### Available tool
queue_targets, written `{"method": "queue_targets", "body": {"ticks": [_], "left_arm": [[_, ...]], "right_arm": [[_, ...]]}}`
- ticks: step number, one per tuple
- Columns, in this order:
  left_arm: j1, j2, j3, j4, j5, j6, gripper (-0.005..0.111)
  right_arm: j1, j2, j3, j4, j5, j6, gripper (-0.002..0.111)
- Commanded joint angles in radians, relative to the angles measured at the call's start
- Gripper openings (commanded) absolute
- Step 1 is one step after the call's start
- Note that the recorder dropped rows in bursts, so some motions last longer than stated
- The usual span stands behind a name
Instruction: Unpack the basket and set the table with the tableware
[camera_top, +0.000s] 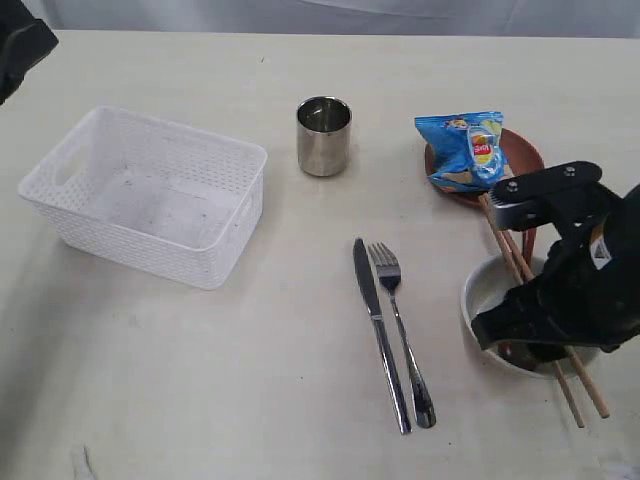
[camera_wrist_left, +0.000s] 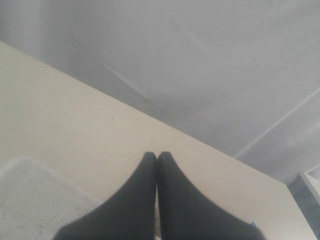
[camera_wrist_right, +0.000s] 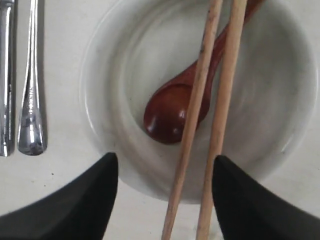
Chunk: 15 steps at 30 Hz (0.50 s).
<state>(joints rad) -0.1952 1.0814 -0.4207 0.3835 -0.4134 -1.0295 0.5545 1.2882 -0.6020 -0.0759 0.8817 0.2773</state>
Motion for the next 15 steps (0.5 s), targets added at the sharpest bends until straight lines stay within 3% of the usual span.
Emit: {"method": "queue_targets", "body": {"ticks": [1,15], "left_arm": [[0.003,0.001,0.006,0.005,-0.006,0.003,0.0],[0.003,0.001,0.006,0.005,-0.006,0.011,0.0]], "right_arm": [[-0.007,0.078,-0.017,-0.027,-0.008,-0.001,0.059],[-0.007,0.089,-0.019,-0.147,-0.02,0.018,0.054]]}}
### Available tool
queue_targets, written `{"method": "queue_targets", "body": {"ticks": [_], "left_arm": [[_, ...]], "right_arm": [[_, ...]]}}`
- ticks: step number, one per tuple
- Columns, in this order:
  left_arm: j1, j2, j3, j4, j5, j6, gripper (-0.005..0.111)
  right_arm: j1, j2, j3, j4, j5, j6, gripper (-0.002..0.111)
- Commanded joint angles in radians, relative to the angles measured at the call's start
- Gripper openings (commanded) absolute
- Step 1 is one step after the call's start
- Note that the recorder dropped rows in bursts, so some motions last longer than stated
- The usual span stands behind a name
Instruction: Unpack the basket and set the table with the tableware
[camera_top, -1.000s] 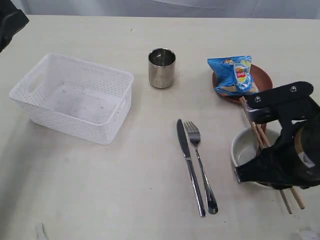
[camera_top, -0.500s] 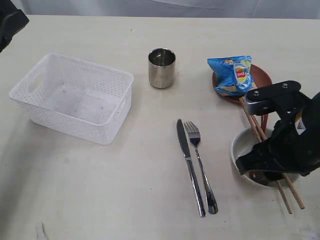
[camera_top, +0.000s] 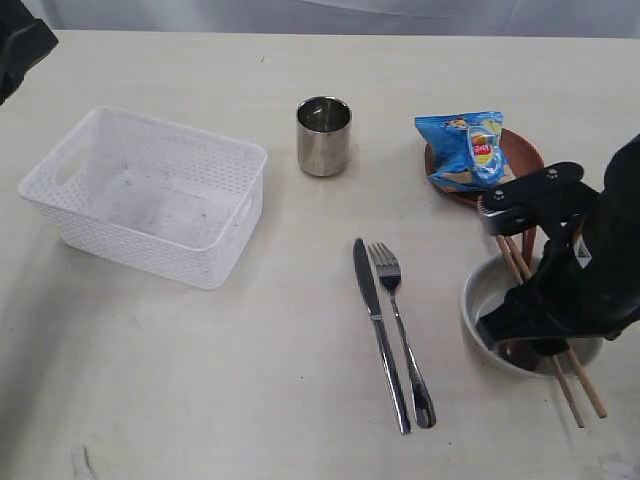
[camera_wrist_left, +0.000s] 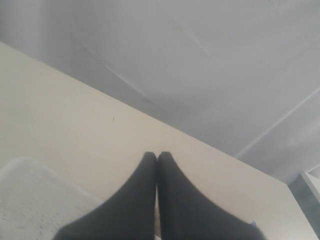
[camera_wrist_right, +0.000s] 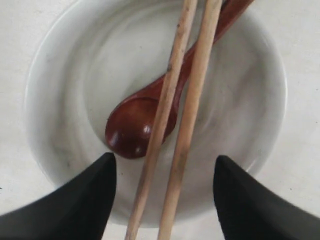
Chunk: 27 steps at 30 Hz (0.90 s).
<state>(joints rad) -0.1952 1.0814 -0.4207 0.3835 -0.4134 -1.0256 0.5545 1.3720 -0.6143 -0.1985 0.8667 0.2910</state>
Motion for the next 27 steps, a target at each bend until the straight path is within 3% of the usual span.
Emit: {"method": "queue_targets", "body": {"ticks": [1,12,19,27], "left_arm": [[0.003,0.001,0.006,0.005,-0.006,0.007,0.0],[0.003,0.001,0.006,0.005,-0.006,0.007,0.0],[0.003,0.001,0.006,0.005,-0.006,0.009,0.0],[0.003,0.001,0.006,0.005,-0.006,0.009,0.0]], "right_arm": [[-0.007,0.01,-0.007,-0.027,-0.007,0.005,0.054],[-0.007,0.037,-0.007,-0.031,-0.014,0.007,0.054],[-0.007,0.037,-0.007,-0.031,-0.022,0.005,0.026],[-0.007,0.037,-0.007,-0.038,-0.022,0.005,0.032]]}}
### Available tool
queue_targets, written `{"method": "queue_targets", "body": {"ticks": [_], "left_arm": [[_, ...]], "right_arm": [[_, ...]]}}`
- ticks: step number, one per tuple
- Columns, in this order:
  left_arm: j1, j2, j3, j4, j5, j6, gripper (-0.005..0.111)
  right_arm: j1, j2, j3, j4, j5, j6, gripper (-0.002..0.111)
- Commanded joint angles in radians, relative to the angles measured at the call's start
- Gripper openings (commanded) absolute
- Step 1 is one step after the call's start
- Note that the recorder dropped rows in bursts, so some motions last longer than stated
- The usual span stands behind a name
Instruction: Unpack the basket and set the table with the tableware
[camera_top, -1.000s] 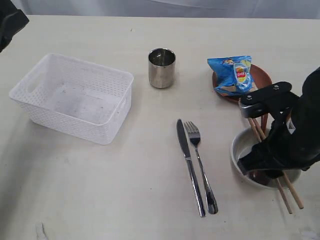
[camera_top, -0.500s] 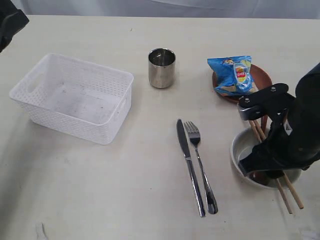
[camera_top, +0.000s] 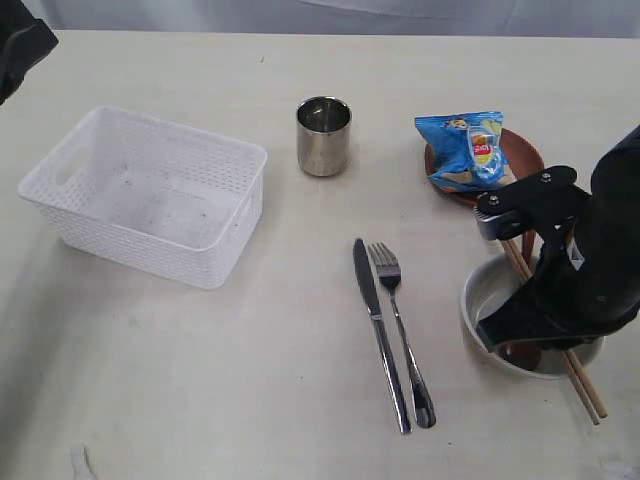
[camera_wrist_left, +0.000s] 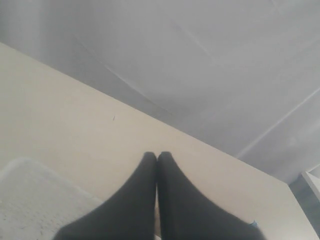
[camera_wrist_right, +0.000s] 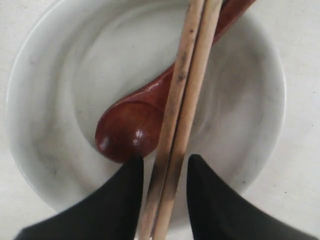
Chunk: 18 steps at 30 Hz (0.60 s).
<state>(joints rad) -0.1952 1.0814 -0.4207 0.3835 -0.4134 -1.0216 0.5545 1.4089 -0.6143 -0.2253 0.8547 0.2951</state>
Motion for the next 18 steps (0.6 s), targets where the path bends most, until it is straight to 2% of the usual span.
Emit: {"method": "queue_targets", "body": {"ticks": [1,14,18], "left_arm": [[0.003,0.001,0.006,0.005,-0.006,0.005,0.0],[0.003,0.001,0.006,0.005,-0.006,0.005,0.0],[0.003,0.001,0.006,0.005,-0.006,0.005,0.0]], "right_arm": [[-0.007,0.0,-0.007,-0.011,-0.01,0.0,0.032],[-0.005,0.0,-0.013,-0.011,-0.008,0.001,0.032],[-0.005,0.0,-0.041,-0.011,0.025,-0.006,0.052]]}}
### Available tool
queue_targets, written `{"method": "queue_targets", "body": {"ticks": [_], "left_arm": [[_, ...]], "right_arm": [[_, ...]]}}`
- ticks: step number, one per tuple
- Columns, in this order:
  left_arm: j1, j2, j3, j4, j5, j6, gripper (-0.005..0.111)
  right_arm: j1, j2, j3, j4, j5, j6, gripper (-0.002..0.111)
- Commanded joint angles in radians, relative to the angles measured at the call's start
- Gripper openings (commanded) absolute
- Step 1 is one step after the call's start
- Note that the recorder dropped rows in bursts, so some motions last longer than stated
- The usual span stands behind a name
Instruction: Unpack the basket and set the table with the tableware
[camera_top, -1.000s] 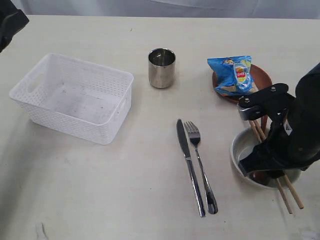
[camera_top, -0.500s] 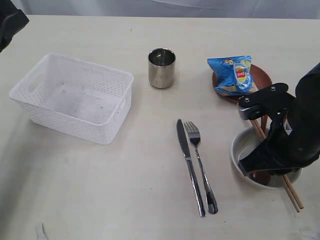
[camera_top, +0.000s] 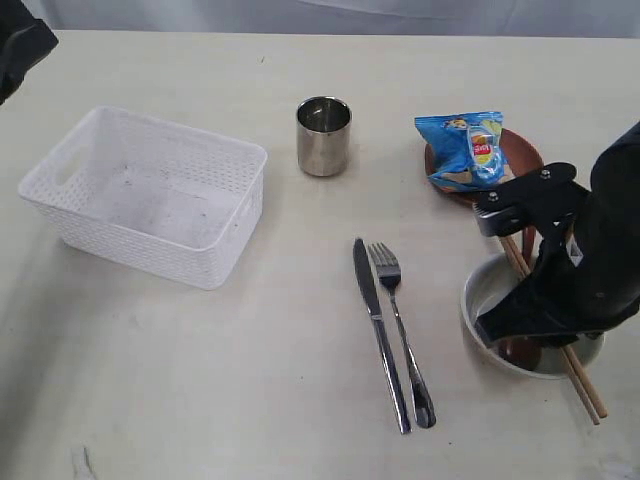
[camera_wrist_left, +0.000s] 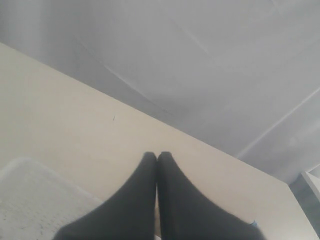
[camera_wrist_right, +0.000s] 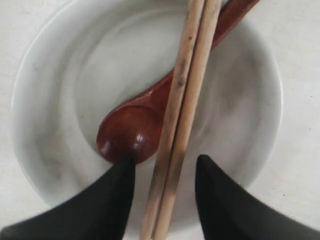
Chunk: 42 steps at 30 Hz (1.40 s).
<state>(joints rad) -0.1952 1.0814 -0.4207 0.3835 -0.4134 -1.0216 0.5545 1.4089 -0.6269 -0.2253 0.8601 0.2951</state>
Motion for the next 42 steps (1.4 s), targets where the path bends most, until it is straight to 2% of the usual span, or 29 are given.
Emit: {"method": "queue_targets", "body": {"ticks": [1,3,9,15,18,25,33,34,36,40,41,42], "left_arm": [[0.003,0.001,0.006,0.005,-0.006,0.005,0.0],[0.003,0.001,0.006,0.005,-0.006,0.005,0.0],[0.003,0.001,0.006,0.005,0.002,0.004,0.0],[0.003,0.001,0.006,0.005,0.007,0.004,0.0],[0.003,0.001,0.006,0.005,0.015,0.004,0.0],[0.003,0.0,0.006,0.053,0.017,-0.001,0.0],[0.003,-0.087,0.006,0.235,0.027,-0.133,0.0],[0.003,-0.106,0.006,0.267,0.037,-0.167,0.0],[0.003,-0.152,-0.012,0.452,0.102,-0.329,0.0],[0.003,-0.185,-0.108,1.046,0.196,-0.707,0.0],[0.003,-0.185,-0.144,1.206,0.214,-0.843,0.0],[0.003,-0.185,-0.167,1.296,0.223,-0.924,0.0]], "right_arm": [[-0.005,0.0,-0.038,-0.011,0.033,-0.008,0.058],[-0.005,0.0,-0.052,-0.011,0.062,-0.024,0.065],[-0.005,-0.02,-0.097,-0.005,0.118,-0.035,0.065],[-0.005,-0.161,-0.15,0.025,0.116,-0.037,0.064],[-0.005,-0.253,-0.169,0.025,0.116,-0.037,0.051],[-0.005,-0.493,-0.175,0.025,0.107,-0.058,0.0],[-0.005,-0.79,-0.175,0.025,0.107,-0.057,0.0],[-0.005,-0.816,-0.175,0.025,0.111,-0.052,0.0],[-0.005,-0.863,-0.175,0.025,0.124,-0.031,0.0],[-0.005,-0.907,-0.175,0.025,0.171,-0.018,0.0],[-0.005,-0.907,-0.175,0.025,0.184,-0.018,0.0],[-0.005,-0.907,-0.175,0.025,0.191,-0.018,0.0]]}}
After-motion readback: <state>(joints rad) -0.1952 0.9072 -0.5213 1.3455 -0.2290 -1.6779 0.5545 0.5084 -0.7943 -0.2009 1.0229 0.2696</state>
